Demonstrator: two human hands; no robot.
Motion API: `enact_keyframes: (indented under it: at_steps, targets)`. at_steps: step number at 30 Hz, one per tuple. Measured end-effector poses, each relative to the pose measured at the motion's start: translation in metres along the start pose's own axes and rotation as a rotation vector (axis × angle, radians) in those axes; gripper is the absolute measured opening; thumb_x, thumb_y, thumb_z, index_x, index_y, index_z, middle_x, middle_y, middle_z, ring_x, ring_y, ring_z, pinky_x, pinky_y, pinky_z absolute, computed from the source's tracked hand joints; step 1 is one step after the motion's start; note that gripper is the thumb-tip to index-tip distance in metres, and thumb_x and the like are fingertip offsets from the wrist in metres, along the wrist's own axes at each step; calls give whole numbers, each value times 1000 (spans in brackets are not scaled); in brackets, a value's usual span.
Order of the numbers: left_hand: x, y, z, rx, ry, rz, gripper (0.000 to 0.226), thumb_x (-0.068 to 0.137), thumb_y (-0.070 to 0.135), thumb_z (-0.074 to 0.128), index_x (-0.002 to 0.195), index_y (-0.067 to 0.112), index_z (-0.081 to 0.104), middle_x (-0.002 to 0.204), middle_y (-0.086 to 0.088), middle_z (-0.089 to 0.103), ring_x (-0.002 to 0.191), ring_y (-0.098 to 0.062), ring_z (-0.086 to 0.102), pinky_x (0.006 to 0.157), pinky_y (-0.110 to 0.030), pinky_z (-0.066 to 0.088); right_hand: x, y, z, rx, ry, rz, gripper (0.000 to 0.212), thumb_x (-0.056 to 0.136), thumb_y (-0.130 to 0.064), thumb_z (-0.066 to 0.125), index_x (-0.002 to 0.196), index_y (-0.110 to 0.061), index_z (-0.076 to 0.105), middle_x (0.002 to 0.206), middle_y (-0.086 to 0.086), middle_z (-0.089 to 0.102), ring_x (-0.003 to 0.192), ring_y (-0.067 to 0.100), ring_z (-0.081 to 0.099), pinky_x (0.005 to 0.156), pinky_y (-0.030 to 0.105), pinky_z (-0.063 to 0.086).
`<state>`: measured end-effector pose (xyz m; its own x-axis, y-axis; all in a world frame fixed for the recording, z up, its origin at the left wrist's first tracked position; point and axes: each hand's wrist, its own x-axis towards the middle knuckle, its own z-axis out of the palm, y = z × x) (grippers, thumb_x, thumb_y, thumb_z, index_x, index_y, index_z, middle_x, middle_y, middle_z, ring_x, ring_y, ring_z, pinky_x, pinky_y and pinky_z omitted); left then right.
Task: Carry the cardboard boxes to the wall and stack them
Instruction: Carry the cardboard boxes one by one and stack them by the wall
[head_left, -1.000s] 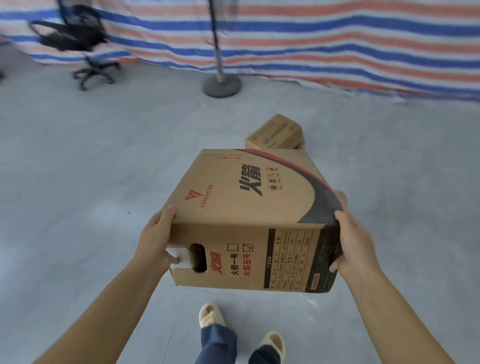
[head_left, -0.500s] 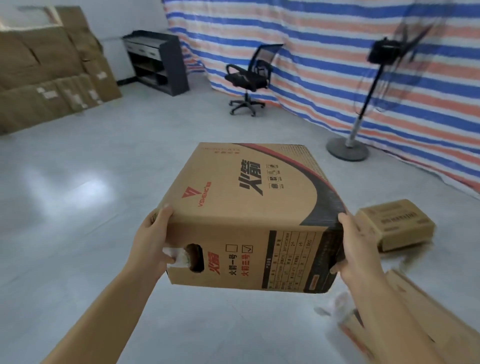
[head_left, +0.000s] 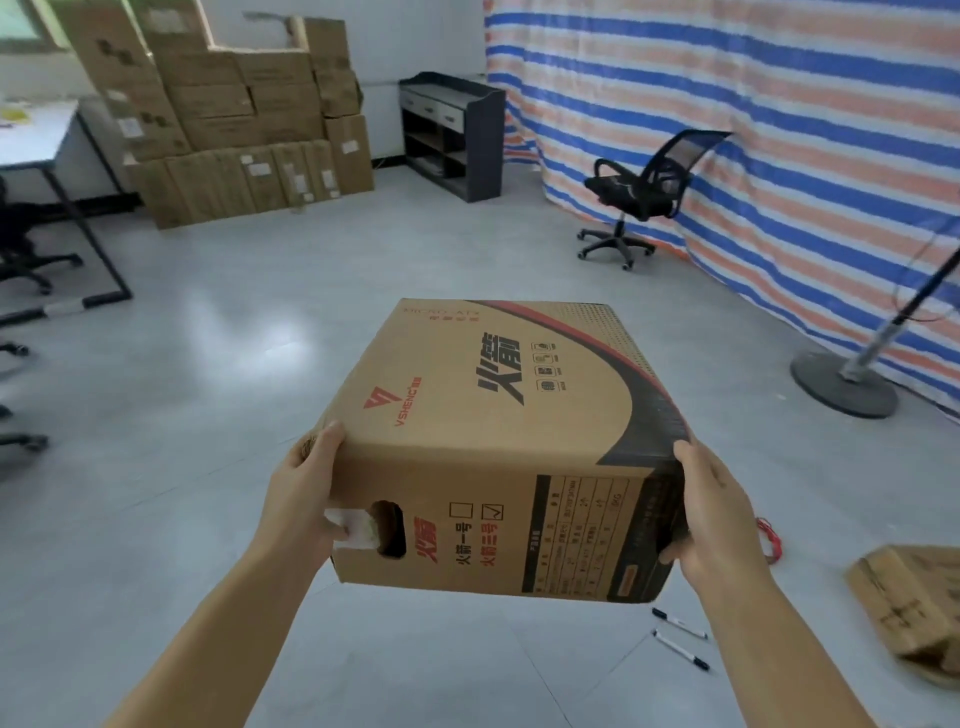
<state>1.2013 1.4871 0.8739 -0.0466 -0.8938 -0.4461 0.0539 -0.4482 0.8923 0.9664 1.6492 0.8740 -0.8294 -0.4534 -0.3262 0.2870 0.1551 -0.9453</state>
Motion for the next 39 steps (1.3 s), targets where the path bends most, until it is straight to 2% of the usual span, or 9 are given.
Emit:
enact_keyframes:
  at_steps: [3, 9, 16, 20, 24, 27, 30, 35, 39]
  targets:
    - [30, 9, -10, -25, 53, -12, 12, 92, 39, 55, 85, 31, 55, 118, 1, 49, 113, -24, 44, 90, -58, 45, 20, -5, 37, -16, -49, 9, 19, 97, -30, 47, 81, -21, 54, 76, 5, 60, 73, 18, 59, 59, 31, 42]
    - [105, 33, -3, -50, 157, -20, 25, 92, 40, 55, 111, 24, 52, 127, 1, 46, 118, -23, 41, 95, -63, 41, 84, -15, 111, -53, -139, 8, 19, 97, -30, 47, 86, -16, 54, 75, 4, 60, 70, 16, 59, 55, 30, 41]
    - [213, 82, 38, -81, 260, -7, 17, 93, 39, 54, 102, 24, 52, 124, 0, 47, 118, -25, 43, 86, -55, 44, 198, -54, 215, -59, -241, 23, 19, 97, -30, 48, 83, -19, 56, 80, 7, 61, 73, 17, 59, 60, 32, 45]
    - [273, 113, 54, -131, 303, -19, 22, 92, 40, 55, 106, 24, 53, 126, -1, 47, 120, -25, 42, 94, -65, 40, 258, -80, 280, -87, -305, 18, 19, 96, -31, 48, 85, -20, 59, 82, 8, 62, 74, 18, 60, 58, 31, 44]
    - [327, 147, 56, -156, 357, -10, 13, 94, 39, 54, 95, 26, 55, 108, 2, 51, 109, -25, 45, 92, -62, 44, 299, -103, 352, -127, -378, 1, 18, 97, -29, 47, 86, -20, 58, 79, 6, 61, 71, 18, 59, 54, 29, 41]
    - [377, 174, 52, -174, 391, 0, 17, 94, 39, 53, 105, 26, 54, 115, 1, 48, 109, -25, 43, 92, -62, 43, 325, -114, 410, -141, -415, -13, 18, 98, -29, 46, 86, -21, 58, 78, 5, 60, 71, 16, 58, 54, 30, 40]
    - [438, 201, 46, -188, 422, 9, 13, 94, 38, 54, 96, 25, 56, 115, 0, 46, 106, -24, 42, 90, -57, 43, 351, -121, 473, -146, -424, -23, 18, 99, -30, 44, 89, -21, 57, 79, 4, 60, 72, 14, 57, 56, 34, 44]
    - [552, 264, 33, -162, 393, 22, 30, 92, 40, 55, 118, 24, 54, 125, -1, 47, 114, -25, 42, 94, -61, 42, 392, -138, 582, -114, -394, -38, 19, 99, -30, 44, 86, -23, 56, 80, 5, 60, 72, 15, 57, 55, 34, 43]
    - [637, 322, 23, -137, 380, 30, 29, 93, 39, 55, 117, 24, 54, 122, -1, 45, 109, -24, 40, 96, -64, 39, 418, -157, 666, -99, -390, -16, 19, 99, -29, 44, 85, -24, 55, 82, 5, 59, 73, 13, 54, 57, 39, 42]
